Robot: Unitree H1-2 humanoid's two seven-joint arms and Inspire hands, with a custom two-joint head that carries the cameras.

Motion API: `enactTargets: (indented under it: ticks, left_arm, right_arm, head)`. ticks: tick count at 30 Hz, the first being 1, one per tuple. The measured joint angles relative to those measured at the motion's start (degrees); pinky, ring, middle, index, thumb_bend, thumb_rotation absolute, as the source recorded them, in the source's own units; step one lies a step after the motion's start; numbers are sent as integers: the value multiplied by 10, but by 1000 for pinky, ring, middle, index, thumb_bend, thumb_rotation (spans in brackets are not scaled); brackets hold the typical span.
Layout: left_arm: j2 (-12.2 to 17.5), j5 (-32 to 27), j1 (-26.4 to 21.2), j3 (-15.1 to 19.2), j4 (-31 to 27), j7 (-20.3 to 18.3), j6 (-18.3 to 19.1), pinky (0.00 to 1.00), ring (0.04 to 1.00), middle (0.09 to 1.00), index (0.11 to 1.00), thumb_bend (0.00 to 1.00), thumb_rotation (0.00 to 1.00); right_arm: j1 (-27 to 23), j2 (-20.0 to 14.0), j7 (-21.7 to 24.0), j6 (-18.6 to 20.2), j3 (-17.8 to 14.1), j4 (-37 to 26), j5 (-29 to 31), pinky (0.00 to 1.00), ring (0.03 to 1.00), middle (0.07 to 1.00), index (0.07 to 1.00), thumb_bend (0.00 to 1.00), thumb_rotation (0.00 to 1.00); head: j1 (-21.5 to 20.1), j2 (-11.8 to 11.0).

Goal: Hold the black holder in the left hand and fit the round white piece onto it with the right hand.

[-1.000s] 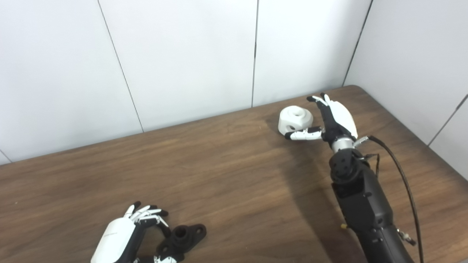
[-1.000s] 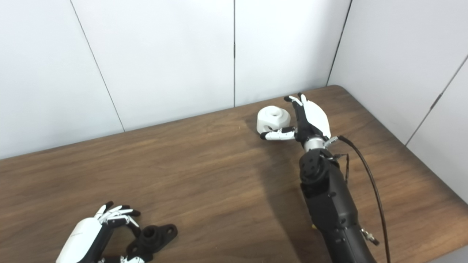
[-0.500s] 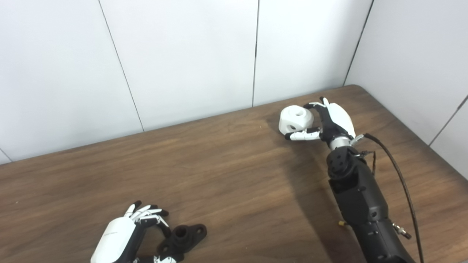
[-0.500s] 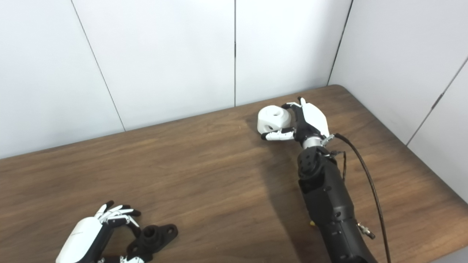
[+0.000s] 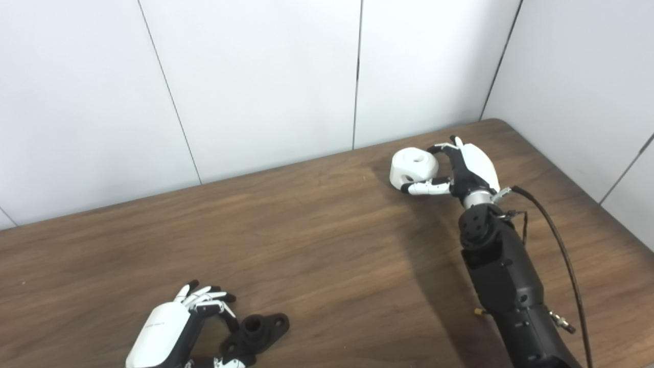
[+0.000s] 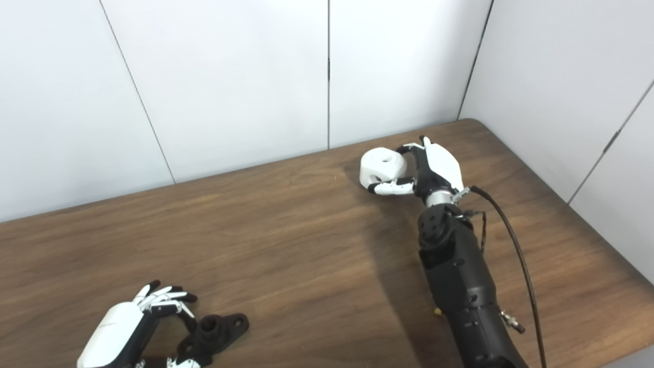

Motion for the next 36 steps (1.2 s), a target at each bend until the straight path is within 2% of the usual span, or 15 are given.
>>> enactTargets:
  ticks: [11,20,36]
  left_arm:
    - [3,-1,-2,0,0,-4,-5,984,870,769,484,520,45]
    - [5,-1,-4,0,-3,-11,-5,989,873,771,484,520,45]
    - [8,-1,-5,-1,-5,-16,-6,991,876,771,484,520,45]
  right_arm:
    - [0,-18,-31,0,19,8,17,1000,1000,939,719,857,291]
    - [1,-22,-50,0,36,20,30,1000,999,940,712,858,297]
    - [1,-31,-73,0,45,32,50,1000,989,932,706,850,288]
  head:
    - [2,0]
    - [0,-2]
    - [2,-2]
